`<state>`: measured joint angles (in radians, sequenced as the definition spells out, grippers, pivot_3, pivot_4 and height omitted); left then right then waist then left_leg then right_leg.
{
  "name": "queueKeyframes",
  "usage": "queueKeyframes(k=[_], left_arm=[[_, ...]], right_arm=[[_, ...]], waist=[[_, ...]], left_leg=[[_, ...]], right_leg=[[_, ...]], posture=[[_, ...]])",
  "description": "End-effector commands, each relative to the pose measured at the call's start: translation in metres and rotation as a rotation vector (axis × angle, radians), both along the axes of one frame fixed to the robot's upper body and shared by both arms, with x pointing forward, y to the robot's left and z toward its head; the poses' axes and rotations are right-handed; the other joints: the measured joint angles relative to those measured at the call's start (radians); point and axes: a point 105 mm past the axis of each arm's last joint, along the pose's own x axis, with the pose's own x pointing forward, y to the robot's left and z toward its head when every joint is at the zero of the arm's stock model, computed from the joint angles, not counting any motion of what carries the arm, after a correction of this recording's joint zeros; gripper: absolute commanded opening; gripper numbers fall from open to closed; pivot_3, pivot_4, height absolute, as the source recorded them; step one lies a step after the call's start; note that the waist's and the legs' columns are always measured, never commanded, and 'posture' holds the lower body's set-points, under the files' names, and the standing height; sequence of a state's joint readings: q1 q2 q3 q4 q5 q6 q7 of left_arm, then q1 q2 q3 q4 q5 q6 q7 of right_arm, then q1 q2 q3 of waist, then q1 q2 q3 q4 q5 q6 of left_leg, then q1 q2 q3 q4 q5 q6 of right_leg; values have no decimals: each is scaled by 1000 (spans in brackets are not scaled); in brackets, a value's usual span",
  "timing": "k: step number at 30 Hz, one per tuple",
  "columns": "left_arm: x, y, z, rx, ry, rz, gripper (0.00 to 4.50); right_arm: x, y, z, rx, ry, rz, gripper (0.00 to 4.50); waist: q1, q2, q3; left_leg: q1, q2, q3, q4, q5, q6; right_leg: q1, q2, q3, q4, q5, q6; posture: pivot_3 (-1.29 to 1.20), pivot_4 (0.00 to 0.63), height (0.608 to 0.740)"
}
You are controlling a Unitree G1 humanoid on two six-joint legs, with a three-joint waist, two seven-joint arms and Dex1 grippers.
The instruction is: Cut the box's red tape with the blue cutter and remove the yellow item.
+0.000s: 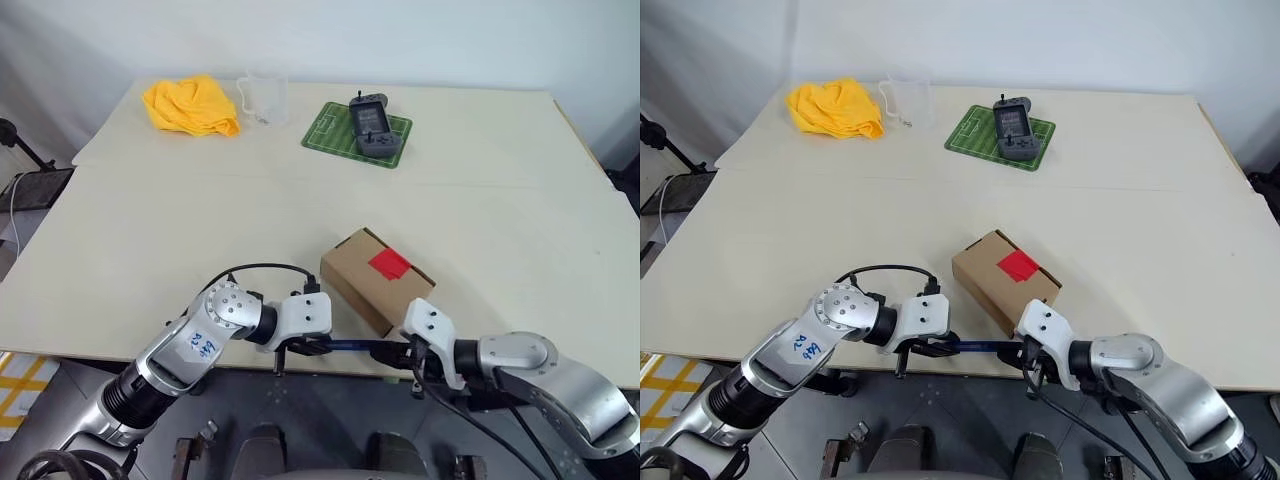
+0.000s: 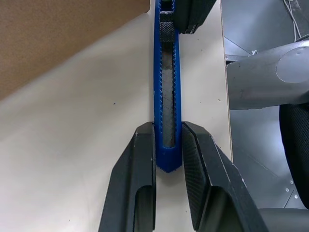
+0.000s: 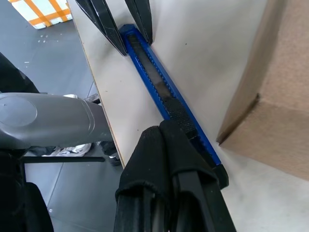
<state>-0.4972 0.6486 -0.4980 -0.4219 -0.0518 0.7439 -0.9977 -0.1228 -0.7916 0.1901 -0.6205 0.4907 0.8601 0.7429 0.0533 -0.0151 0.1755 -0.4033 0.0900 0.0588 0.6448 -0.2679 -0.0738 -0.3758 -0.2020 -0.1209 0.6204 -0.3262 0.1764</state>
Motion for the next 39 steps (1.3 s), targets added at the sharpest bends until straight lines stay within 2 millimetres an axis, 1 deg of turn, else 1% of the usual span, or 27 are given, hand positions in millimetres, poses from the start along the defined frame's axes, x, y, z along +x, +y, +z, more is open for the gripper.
queueKeyframes(k=[1,4,9,13,20,26,39], left_arm=[[-6,4,-14,50,47,-2,429],[-6,4,-14,50,47,1,429],[-5,3,-15,52,46,-6,429],[-3,0,-13,45,38,-11,429],[-2,1,-12,50,33,-12,429],[-2,-1,-11,44,32,-8,429],[0,-3,-10,38,27,1,429]], right_arm=[[0,2,12,57,5,-14,16],[-6,3,28,136,13,-4,16],[-6,-3,32,133,12,-38,16],[0,-5,24,91,9,-60,16],[8,-8,10,29,12,-82,16],[7,0,1,21,25,-40,16],[7,27,-5,62,31,28,16]], waist=[[0,0,0],[1,0,0],[1,0,0],[2,0,0],[3,0,0],[3,0,0],[3,0,-1]], left_leg=[[0,0,0,0,0,0],[0,0,0,0,0,0],[0,0,0,0,0,0],[0,0,0,0,0,0],[-1,0,0,1,0,0],[-1,0,0,1,0,0],[-1,0,0,1,0,0]], right_leg=[[0,0,0,0,0,0],[0,0,0,0,0,0],[0,0,0,0,0,0],[0,0,0,0,0,0],[0,0,0,0,0,0],[0,0,0,0,0,0],[0,0,0,1,0,0]], posture=[[0,150,740],[0,150,740],[0,150,740],[0,150,740],[0,150,740],[0,150,740],[0,150,740]])
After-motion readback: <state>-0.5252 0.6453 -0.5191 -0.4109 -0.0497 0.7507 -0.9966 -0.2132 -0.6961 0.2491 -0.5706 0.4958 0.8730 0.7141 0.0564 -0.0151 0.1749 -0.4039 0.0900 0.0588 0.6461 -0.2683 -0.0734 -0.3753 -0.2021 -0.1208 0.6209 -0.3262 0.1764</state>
